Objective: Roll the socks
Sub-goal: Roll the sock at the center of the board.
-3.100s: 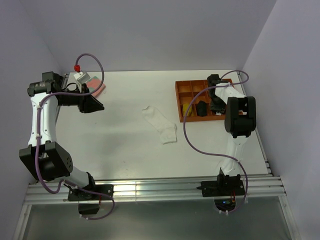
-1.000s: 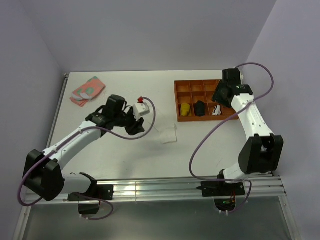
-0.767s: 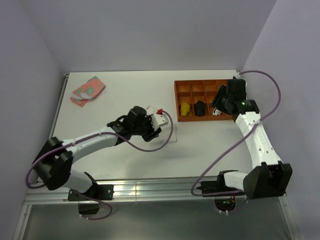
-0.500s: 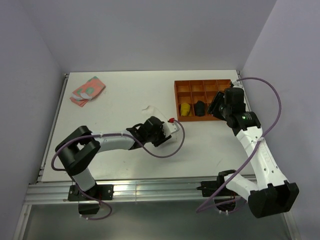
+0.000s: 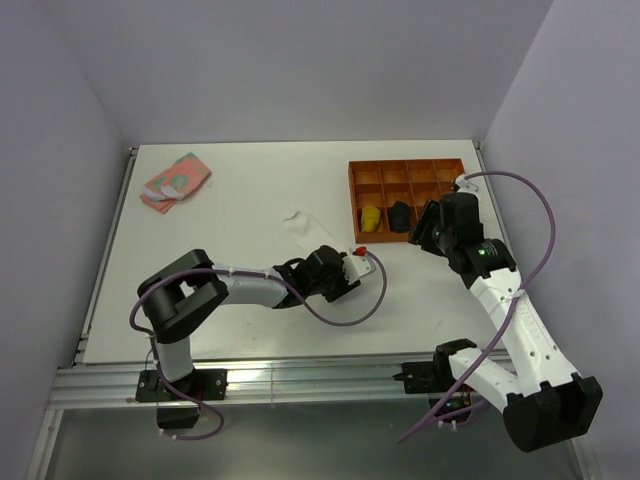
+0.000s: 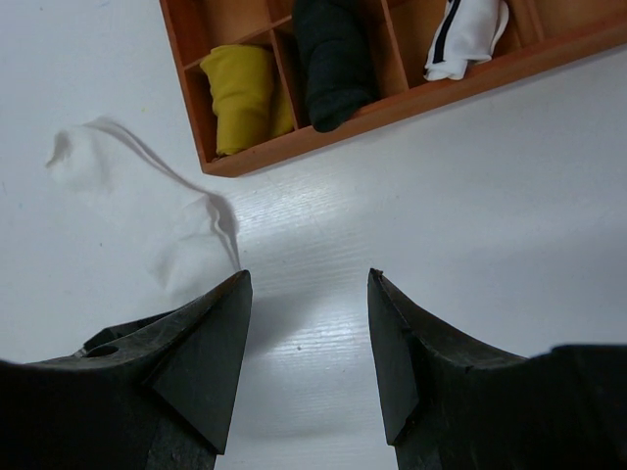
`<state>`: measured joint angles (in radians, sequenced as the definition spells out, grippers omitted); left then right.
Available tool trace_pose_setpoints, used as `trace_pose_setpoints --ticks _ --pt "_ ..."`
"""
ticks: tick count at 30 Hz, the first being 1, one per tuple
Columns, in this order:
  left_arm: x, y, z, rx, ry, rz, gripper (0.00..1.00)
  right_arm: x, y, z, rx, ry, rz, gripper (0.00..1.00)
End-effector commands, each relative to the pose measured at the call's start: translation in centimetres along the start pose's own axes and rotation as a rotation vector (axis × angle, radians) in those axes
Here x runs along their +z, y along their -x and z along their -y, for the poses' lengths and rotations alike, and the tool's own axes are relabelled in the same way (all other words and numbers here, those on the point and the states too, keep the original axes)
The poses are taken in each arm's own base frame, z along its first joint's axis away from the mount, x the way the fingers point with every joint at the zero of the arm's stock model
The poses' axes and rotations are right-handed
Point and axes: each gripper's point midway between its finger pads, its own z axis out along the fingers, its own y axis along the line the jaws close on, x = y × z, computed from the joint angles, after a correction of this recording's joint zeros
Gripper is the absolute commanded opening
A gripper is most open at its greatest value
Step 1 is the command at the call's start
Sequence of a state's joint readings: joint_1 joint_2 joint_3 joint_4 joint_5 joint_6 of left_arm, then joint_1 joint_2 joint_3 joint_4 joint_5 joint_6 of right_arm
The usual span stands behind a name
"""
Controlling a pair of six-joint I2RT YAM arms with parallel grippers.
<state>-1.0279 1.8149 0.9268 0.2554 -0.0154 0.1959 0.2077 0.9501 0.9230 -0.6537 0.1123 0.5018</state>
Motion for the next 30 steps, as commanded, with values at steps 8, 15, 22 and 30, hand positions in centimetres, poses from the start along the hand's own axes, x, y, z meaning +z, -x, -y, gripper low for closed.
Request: trace_pose_setpoints --ticks 8,15,22,30 --pt "1.5 0.1 0.7 -0.026 -0.034 0.019 0.47 -0.4 0.2 -0.6 -0.021 0.032 0.051 0.58" --pt "1.4 -0.4 0.7 -0.074 -0.132 -0.015 0.42 -0.2 -0.4 -0.7 -0.045 0.035 0.045 0.58" --pt "-1.1 -1.3 1.1 -0.150 -0.250 -0.079 0.19 0.6 -1.2 -1.4 -0.073 0.036 0.024 0.57" --pt "-5.6 -3.1 1.0 -0.161 -0.386 -0.152 0.10 1.1 -2.4 -3.8 -0.122 0.065 -0.008 0.56"
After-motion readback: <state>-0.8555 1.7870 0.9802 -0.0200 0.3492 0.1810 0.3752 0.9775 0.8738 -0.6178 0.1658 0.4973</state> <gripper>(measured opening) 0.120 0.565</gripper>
